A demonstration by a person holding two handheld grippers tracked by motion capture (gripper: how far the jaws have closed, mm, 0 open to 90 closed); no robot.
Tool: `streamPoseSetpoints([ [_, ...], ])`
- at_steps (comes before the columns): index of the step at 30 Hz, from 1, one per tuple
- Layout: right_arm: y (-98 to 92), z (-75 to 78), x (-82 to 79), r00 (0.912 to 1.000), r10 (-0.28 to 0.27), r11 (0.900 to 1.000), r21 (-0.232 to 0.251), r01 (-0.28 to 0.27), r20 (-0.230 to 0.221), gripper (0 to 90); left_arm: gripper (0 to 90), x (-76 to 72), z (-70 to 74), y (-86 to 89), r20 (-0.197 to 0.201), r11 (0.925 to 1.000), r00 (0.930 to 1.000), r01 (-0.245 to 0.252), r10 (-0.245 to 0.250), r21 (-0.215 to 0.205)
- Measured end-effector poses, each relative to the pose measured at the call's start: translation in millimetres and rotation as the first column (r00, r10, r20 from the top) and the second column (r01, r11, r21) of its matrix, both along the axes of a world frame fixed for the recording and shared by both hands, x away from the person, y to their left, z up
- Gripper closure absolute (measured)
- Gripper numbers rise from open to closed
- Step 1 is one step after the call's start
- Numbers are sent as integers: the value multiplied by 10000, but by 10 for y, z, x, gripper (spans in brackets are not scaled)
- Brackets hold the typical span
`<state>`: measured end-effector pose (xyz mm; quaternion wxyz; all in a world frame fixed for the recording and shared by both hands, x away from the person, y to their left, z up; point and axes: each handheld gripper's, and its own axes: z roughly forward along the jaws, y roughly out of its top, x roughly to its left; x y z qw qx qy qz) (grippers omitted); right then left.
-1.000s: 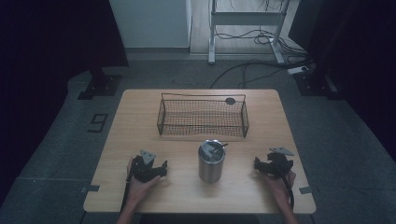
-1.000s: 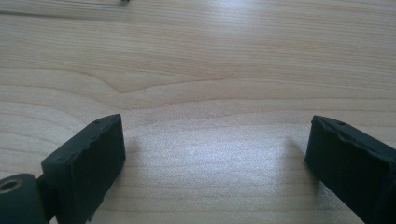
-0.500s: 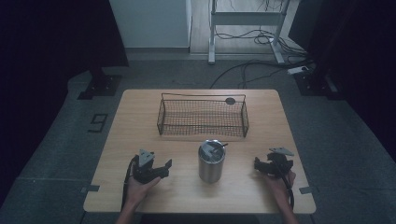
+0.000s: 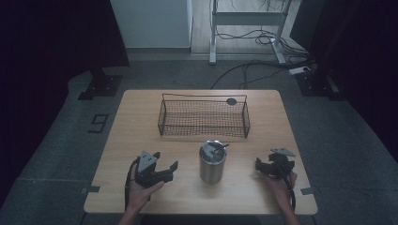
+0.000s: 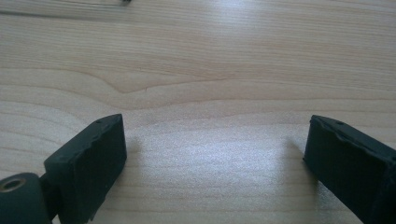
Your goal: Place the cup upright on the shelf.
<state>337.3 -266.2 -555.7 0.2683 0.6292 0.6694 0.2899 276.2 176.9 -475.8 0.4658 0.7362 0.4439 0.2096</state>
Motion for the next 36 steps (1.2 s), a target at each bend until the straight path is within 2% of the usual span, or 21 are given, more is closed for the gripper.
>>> streamPoseSetpoints([
  [5,0,0,-1,10000,6,10000,-3,-6,4,57,176,-31,21,-77,-109,9988,9989,449,-451,-177],
  [11,0,0,-1,10000,11,10000,-5,-11,8,59,156,-67,29,-202,-183,9958,9958,893,-896,-185],
  [16,-1,0,-2,10000,-10,10000,-9,10,10,59,116,-101,50,-291,-170,9943,9943,1053,-1056,-195],
  [21,4,1,-4,10000,-30,10000,-60,30,37,60,84,-127,61,-435,-202,9897,9895,1432,-1431,-4],
  [26,6,1,-7,10000,-24,10000,-80,24,72,66,57,-99,63,-536,-313,9880,9876,1542,-1540,67],
  [30,3,1,-8,10000,-20,10000,-34,20,62,72,39,-72,55,-661,-467,9831,9821,1828,-1823,69],
  [31,4,1,-11,10000,-20,10000,-26,20,70,76,28,-63,49,-733,-524,9791,9780,2029,-2019,150],
  [36,9,3,-17,10000,-54,10000,-53,54,83,79,3,-38,49,-856,-512,9736,9730,2267,-2252,268],
])
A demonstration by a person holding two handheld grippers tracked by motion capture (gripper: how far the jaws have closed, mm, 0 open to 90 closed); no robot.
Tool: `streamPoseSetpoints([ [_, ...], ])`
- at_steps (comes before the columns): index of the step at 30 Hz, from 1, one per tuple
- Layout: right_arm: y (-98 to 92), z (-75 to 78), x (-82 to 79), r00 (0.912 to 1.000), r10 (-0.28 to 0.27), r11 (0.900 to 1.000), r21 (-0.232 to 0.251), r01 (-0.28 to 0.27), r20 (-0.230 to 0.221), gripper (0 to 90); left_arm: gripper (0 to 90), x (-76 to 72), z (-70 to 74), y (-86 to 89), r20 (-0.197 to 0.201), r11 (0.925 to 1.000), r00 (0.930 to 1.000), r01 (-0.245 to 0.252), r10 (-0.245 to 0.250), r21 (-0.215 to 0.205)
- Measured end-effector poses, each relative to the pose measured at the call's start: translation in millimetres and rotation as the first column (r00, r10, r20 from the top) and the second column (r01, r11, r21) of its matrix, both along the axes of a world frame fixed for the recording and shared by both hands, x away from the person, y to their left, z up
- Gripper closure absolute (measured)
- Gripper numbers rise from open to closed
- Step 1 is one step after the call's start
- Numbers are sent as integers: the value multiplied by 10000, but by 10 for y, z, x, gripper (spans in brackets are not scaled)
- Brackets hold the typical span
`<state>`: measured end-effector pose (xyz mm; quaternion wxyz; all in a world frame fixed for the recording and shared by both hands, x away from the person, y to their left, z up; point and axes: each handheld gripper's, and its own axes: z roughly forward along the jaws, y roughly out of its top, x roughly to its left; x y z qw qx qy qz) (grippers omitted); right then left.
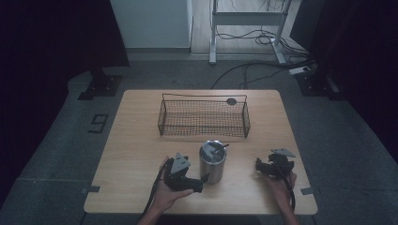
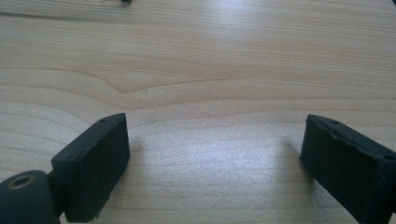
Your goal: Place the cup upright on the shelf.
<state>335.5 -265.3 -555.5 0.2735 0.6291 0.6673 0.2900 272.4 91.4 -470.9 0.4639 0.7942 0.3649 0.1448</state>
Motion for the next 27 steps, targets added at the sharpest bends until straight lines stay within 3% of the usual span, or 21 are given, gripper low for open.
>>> streamPoseSetpoints([
  [10,-3,-1,1,10000,12,10000,27,-12,-3,79,2,98,17,-223,-43,9999,10000,-65,66,148],
  [13,-3,-1,1,10000,10,10000,28,-10,-3,79,0,141,11,-318,9,9989,9998,-182,181,442],
  [23,-4,0,1,10000,24,10000,19,-24,-8,79,2,288,-43,-584,53,9959,9987,-501,499,747],
  [27,-4,0,1,10000,21,10000,17,-21,-6,80,28,297,-69,-622,284,9945,9975,-669,648,804],
])
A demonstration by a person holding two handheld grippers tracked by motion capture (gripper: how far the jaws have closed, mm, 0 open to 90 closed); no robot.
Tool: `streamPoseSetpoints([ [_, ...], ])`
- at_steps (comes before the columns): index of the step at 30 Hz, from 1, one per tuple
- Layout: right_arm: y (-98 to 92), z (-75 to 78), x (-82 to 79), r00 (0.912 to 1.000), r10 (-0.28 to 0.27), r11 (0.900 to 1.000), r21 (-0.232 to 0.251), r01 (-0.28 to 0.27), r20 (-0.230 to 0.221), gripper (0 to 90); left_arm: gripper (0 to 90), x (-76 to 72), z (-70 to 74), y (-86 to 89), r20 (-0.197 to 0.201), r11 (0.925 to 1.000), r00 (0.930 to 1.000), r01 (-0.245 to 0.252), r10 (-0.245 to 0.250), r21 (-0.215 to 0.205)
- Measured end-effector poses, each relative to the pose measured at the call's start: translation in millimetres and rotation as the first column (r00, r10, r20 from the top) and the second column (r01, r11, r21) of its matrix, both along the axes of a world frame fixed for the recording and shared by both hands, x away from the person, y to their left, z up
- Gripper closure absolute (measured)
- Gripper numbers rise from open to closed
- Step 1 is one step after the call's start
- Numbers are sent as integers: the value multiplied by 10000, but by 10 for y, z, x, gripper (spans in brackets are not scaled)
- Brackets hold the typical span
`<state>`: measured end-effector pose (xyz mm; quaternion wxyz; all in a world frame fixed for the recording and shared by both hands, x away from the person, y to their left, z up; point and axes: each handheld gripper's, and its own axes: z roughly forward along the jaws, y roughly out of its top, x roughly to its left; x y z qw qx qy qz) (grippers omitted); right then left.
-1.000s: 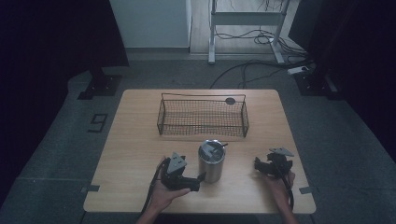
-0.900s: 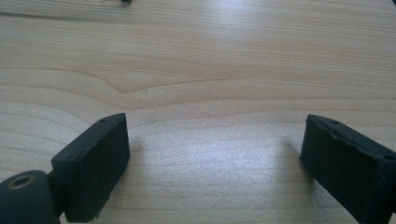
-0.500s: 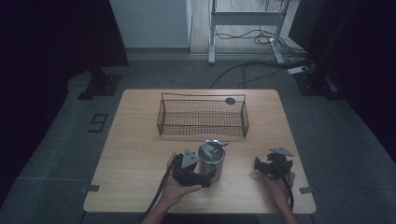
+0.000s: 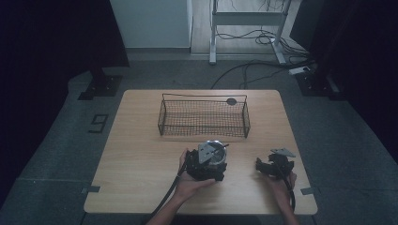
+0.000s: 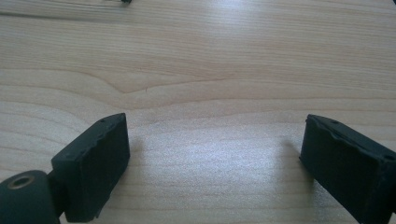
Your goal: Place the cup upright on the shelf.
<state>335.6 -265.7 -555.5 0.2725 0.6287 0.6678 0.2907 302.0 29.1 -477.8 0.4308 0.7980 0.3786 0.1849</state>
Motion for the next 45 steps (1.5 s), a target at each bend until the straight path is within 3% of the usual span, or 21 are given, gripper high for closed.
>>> streamPoseSetpoints([
  [13,0,1,0,10000,-37,10000,-22,37,1,80,40,6,22,12,-33,9995,9997,240,-239,217],
  [23,2,1,-2,10000,-57,10000,-40,57,31,87,41,-15,67,76,-299,9997,9993,228,-229,-35],
  [28,-3,2,5,10000,37,10000,48,-37,44,102,41,-6,148,159,-243,9989,9997,31,-43,-477],
  [36,-6,2,3,10000,82,9999,63,-82,55,105,41,13,326,330,86,9965,9995,-287,294,-788],
  [45,-8,2,3,10000,-27,10000,59,26,33,102,42,82,493,428,368,9969,9986,-360,387,-702],
])
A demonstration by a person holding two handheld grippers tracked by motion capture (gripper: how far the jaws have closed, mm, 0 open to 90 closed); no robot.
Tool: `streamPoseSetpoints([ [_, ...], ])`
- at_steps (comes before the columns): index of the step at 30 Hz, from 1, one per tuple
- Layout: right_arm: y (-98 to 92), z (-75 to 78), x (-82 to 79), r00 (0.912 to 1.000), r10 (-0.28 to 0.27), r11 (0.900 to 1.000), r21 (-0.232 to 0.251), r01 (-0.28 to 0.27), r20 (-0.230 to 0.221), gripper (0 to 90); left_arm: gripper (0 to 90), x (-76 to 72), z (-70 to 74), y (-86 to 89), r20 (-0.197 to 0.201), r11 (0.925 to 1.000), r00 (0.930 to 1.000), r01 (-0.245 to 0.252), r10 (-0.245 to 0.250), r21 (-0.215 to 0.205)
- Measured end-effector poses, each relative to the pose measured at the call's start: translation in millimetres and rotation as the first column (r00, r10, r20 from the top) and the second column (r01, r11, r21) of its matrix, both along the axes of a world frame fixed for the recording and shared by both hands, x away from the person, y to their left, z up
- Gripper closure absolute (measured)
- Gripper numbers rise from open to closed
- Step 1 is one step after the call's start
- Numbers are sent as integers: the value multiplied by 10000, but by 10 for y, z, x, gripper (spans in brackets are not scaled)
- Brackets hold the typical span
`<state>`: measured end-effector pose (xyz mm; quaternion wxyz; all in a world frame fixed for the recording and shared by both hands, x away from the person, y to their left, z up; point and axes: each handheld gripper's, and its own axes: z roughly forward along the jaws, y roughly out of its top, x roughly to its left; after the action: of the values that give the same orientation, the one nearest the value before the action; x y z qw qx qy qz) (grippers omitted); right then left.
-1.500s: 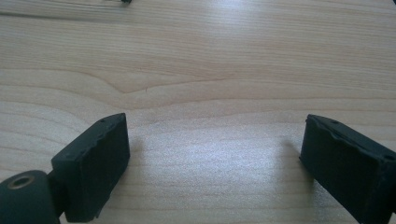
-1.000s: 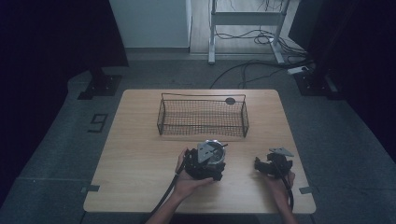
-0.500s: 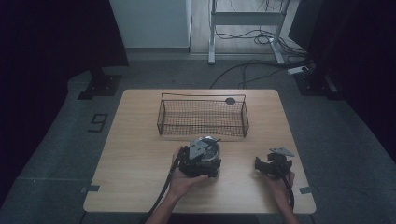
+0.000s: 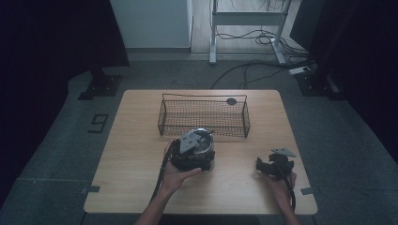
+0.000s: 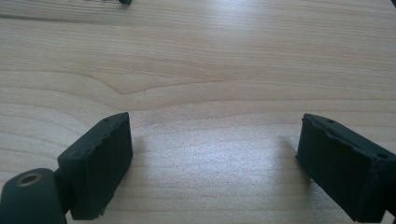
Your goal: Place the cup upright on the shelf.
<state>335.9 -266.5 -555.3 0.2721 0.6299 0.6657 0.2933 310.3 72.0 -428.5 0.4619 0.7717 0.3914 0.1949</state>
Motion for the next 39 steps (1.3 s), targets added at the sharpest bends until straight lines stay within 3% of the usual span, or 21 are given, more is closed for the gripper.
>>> streamPoseSetpoints([
  [7,1,0,1,10000,-24,10000,-7,24,9,101,42,103,121,18,133,9996,9995,-288,288,-32],
  [18,-2,-1,2,10000,0,10000,8,0,13,102,41,203,284,100,285,9993,9991,-293,300,-250],
  [25,0,1,0,10000,1,10000,-20,-1,-7,102,41,258,392,215,451,9982,9980,-426,444,-414],
  [30,0,1,0,10000,0,10000,-22,0,-7,102,41,338,469,303,517,9976,9965,-637,650,-273],
  [39,0,1,-1,10000,0,10000,-21,0,-11,102,41,462,561,431,440,9955,9954,-828,847,-451],
])
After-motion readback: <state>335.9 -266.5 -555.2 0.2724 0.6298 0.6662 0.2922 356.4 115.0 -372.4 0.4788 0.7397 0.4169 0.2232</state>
